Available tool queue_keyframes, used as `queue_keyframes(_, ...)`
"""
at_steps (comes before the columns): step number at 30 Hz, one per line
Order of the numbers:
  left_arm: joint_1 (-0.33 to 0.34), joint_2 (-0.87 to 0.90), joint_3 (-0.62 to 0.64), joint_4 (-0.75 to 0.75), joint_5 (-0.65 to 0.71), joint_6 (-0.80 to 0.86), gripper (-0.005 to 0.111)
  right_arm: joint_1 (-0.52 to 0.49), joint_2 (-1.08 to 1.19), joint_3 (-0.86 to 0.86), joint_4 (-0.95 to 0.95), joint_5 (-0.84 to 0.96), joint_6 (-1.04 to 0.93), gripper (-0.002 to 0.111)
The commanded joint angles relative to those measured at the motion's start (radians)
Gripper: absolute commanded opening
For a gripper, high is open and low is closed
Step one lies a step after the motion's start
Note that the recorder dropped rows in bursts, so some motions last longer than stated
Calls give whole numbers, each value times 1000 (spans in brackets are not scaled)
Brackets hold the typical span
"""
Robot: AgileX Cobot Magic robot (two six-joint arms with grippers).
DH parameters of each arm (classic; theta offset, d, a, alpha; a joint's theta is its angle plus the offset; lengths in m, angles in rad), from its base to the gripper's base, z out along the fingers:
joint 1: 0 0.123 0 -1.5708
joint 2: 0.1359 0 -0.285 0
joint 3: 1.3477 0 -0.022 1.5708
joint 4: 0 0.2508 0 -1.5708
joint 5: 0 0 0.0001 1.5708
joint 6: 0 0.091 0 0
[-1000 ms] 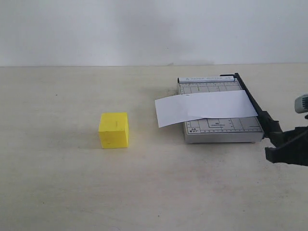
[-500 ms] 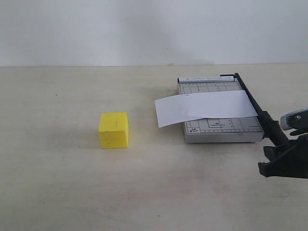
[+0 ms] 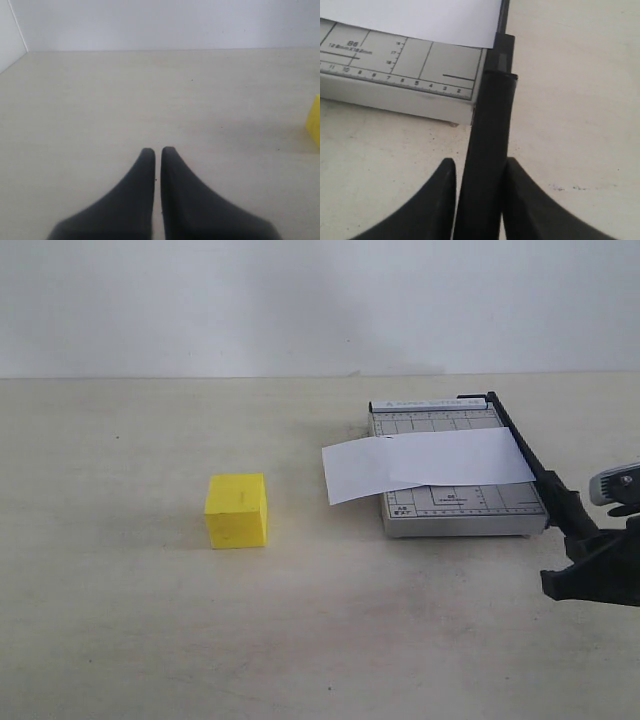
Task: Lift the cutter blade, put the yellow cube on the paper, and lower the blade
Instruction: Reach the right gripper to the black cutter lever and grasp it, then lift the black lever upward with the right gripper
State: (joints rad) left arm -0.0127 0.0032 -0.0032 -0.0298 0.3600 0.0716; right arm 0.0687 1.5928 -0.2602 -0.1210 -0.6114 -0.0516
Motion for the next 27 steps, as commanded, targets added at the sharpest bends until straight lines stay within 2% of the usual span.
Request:
queue_keyframes(1,-9,-3,3,0,-16,4,4,0,3,3,-16,6,23,4)
queue_keyframes(2,-9,-3,3,0,-16,4,4,0,3,3,-16,10,28,-1)
queue_keyframes(14,-9,-3,3,0,-16,4,4,0,-16,3,-16,-14,90,0)
queue_keyframes(27,-9,-3,3,0,-16,4,4,0,-285,-4,-16,-44,96,0)
